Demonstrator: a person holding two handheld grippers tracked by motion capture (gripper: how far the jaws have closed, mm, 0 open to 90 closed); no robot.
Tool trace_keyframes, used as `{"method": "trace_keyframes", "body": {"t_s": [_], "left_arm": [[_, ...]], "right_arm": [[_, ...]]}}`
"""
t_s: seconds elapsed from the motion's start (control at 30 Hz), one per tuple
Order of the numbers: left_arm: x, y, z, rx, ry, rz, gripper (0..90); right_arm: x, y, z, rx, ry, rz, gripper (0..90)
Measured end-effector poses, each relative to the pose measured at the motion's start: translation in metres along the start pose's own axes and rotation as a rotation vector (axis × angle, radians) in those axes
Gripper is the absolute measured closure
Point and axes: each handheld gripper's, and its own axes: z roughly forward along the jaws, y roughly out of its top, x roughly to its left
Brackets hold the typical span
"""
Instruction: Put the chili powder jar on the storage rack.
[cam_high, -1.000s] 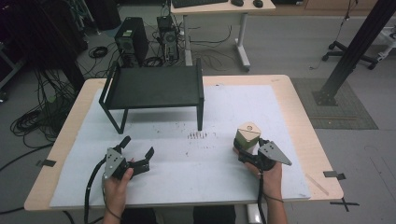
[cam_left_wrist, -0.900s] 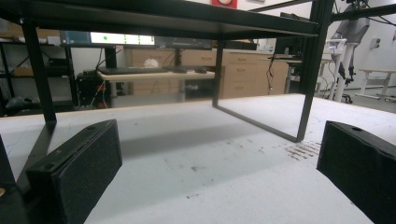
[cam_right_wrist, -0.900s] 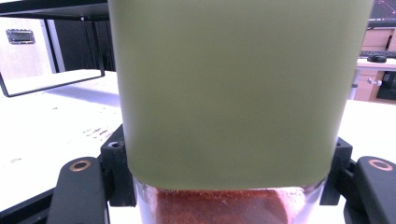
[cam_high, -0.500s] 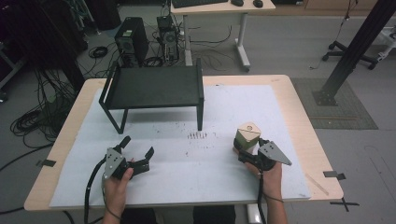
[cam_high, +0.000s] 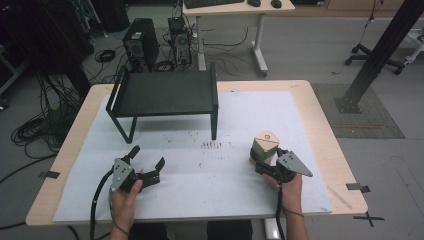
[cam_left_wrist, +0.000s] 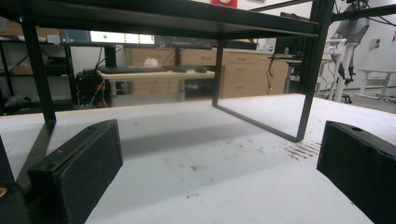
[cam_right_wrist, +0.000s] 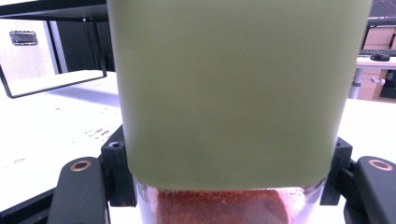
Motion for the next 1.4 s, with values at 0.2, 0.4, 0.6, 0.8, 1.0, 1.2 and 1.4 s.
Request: {"method": "trace_keyframes", "body": {"t_s": [0.2, 0.4, 0.6, 0.8, 1.0, 1.2, 1.4], "left_arm": [[0.0, 0.0, 0.0, 0.001, 0.0, 0.0, 0.4], [0.0, 0.0, 0.0, 0.001, 0.0, -0.001, 0.4], [0.0, 0.0, 0.0, 0.0, 0.0, -0.001, 0.4], [0.0, 0.0, 0.0, 0.0, 0.0, 0.0, 0.4], [0.0, 0.0, 0.0, 0.0, 0.0, 0.001, 0.4], [0.0, 0.0, 0.0, -0.001, -0.001, 0.001, 0.4], [0.0, 0.0, 0.0, 0.0, -0.002, -0.001, 0.4]], "right_arm": [[-0.001, 0.001, 0.0, 0.005, 0.01, -0.003, 29.7], [-0.001, 0.002, 0.0, 0.019, 0.014, -0.002, 29.7], [0.0, 0.005, 0.0, 0.024, 0.034, 0.016, 29.7], [0.009, 0.014, 0.002, 0.011, 0.069, 0.012, 29.7], [0.015, 0.023, 0.004, 0.0, 0.097, 0.012, 29.7], [0.026, 0.032, 0.009, -0.008, 0.136, 0.008, 29.7], [0.038, 0.041, 0.016, -0.011, 0.179, 0.005, 29.6]]}}
